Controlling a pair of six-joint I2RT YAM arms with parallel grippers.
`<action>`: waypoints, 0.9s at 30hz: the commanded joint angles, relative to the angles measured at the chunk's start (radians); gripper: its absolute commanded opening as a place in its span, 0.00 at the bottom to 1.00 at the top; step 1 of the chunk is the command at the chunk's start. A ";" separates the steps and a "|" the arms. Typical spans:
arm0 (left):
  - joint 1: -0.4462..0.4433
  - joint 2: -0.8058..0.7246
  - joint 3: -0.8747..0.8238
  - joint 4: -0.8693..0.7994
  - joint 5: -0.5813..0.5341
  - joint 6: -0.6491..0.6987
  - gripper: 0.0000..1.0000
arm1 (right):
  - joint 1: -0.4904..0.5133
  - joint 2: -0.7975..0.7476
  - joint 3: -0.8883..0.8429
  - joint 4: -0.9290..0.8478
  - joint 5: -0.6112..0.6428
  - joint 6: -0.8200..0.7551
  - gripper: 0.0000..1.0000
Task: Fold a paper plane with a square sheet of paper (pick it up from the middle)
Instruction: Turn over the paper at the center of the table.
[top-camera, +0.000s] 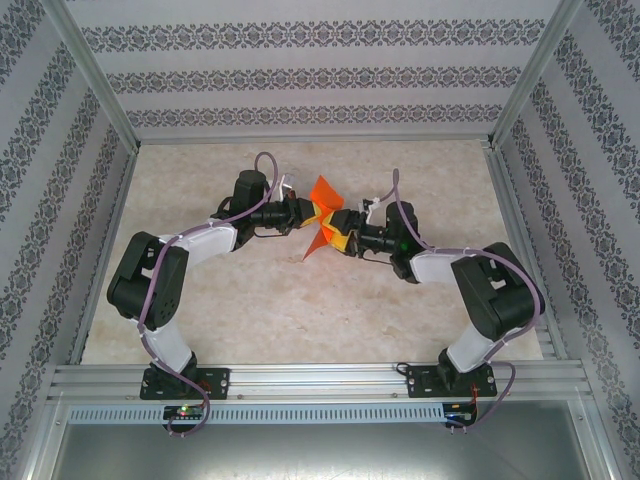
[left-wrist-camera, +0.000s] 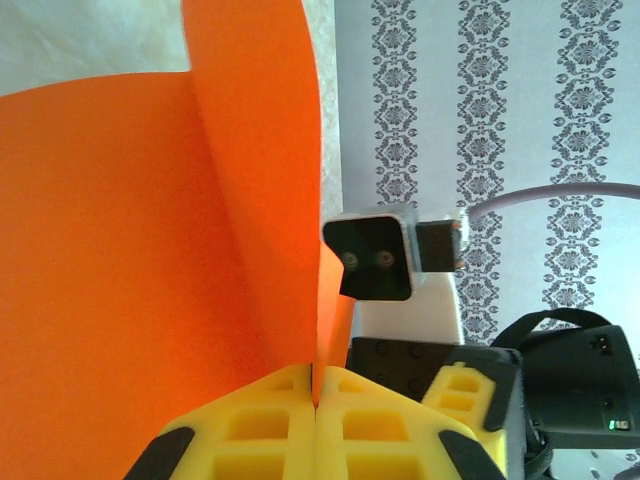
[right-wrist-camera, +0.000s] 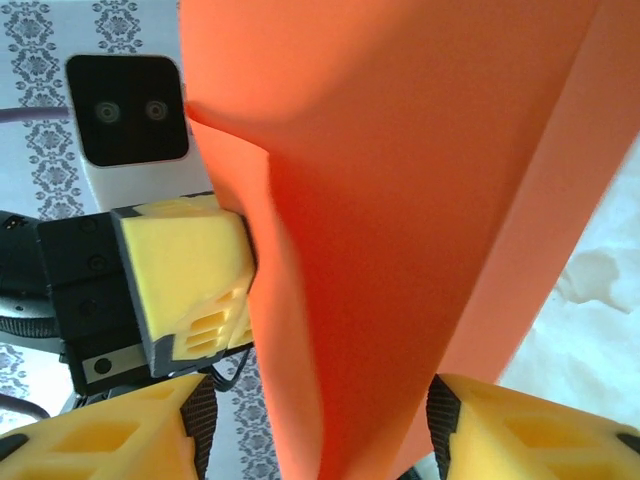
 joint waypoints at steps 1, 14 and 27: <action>-0.007 0.009 0.010 0.065 0.019 -0.009 0.01 | 0.014 0.022 -0.004 0.126 0.015 0.073 0.57; -0.004 0.016 -0.014 0.046 0.025 0.017 0.03 | -0.017 -0.049 -0.019 0.039 0.006 0.024 0.38; -0.004 0.013 -0.008 0.032 0.039 0.031 0.16 | -0.035 -0.096 -0.013 -0.071 -0.001 -0.043 0.13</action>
